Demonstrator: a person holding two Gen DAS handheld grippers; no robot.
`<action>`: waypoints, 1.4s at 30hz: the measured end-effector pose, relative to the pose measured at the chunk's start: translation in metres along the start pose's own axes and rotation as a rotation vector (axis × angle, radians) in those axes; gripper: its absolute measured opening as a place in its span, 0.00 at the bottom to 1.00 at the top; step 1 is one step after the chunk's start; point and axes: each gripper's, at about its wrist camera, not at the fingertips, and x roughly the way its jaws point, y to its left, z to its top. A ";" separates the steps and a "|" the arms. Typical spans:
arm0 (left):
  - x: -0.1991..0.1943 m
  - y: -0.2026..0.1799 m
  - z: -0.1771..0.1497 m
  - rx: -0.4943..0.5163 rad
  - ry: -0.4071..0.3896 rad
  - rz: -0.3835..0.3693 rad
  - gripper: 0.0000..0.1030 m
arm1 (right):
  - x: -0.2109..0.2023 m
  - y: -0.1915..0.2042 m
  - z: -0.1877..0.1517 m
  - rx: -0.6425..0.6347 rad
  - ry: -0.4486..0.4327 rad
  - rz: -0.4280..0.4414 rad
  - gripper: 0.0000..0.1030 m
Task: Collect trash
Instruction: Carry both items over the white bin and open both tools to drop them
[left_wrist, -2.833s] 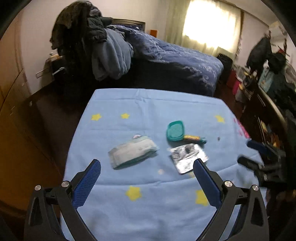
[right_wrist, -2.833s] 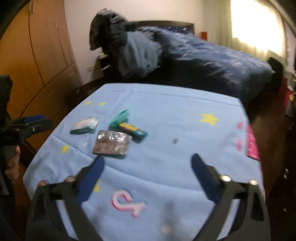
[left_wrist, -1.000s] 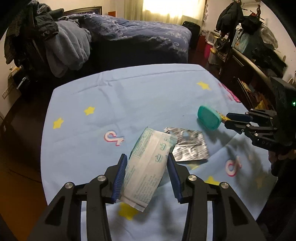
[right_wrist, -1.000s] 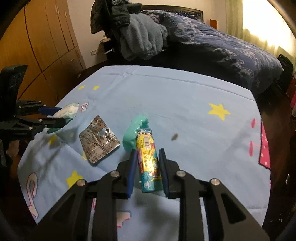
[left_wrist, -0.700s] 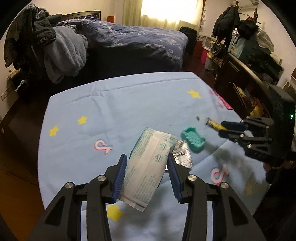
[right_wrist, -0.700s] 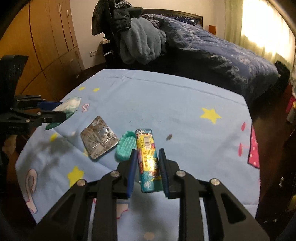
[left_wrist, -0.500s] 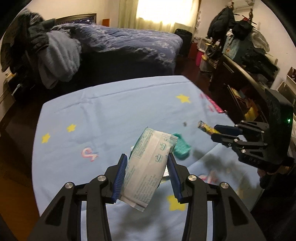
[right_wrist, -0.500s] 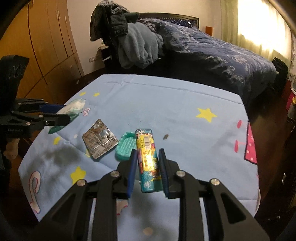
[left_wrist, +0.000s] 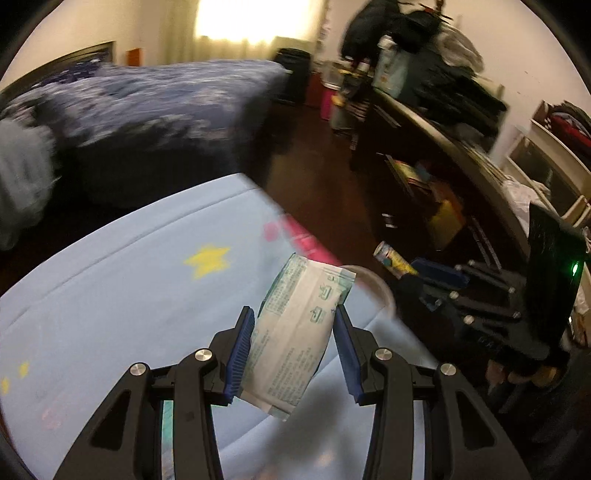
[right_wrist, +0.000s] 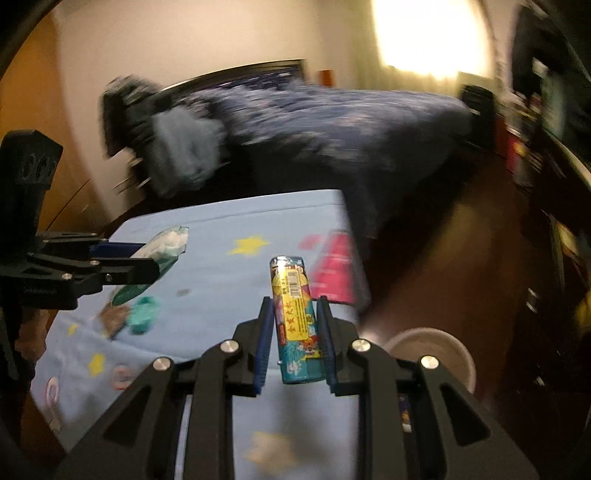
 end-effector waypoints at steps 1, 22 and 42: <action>0.012 -0.011 0.010 0.010 0.007 -0.010 0.42 | 0.000 -0.013 -0.002 0.021 0.000 -0.020 0.24; 0.282 -0.155 0.069 0.077 0.378 0.041 0.42 | 0.112 -0.217 -0.128 0.463 0.182 -0.215 0.24; 0.368 -0.149 0.032 0.006 0.597 0.176 0.75 | 0.164 -0.248 -0.167 0.489 0.210 -0.188 0.58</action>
